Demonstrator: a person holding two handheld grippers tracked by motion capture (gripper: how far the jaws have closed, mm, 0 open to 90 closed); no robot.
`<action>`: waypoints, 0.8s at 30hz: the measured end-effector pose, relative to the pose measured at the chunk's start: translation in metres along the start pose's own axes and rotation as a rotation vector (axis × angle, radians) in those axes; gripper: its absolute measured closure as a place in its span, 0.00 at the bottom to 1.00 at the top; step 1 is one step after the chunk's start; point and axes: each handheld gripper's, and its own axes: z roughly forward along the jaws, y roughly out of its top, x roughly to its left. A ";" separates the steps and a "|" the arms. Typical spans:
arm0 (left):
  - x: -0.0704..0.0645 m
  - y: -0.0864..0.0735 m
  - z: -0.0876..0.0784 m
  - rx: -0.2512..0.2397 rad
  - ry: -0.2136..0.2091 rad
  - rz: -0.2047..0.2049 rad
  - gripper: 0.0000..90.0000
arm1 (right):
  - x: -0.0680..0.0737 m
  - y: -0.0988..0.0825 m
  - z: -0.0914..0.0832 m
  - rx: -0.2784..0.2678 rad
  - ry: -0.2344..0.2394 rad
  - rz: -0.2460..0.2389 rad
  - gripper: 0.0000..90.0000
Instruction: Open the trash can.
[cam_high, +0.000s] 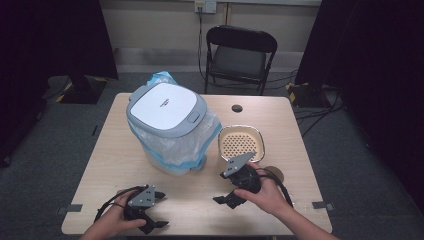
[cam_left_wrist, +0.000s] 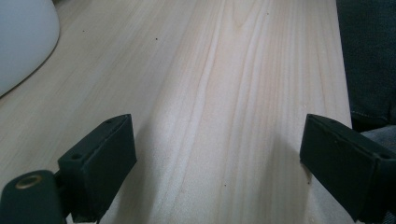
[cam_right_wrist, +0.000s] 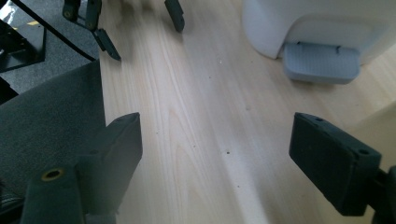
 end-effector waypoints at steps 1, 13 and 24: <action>0.000 0.000 0.000 0.000 -0.002 0.000 0.11 | 0.000 0.003 -0.003 0.003 -0.001 -0.006 0.19; 0.000 0.000 0.000 0.000 0.000 0.000 0.11 | -0.006 0.029 -0.035 0.000 -0.006 -0.019 0.20; 0.000 0.000 0.000 -0.005 0.004 0.005 0.11 | -0.019 0.059 -0.060 -0.016 -0.018 -0.043 0.20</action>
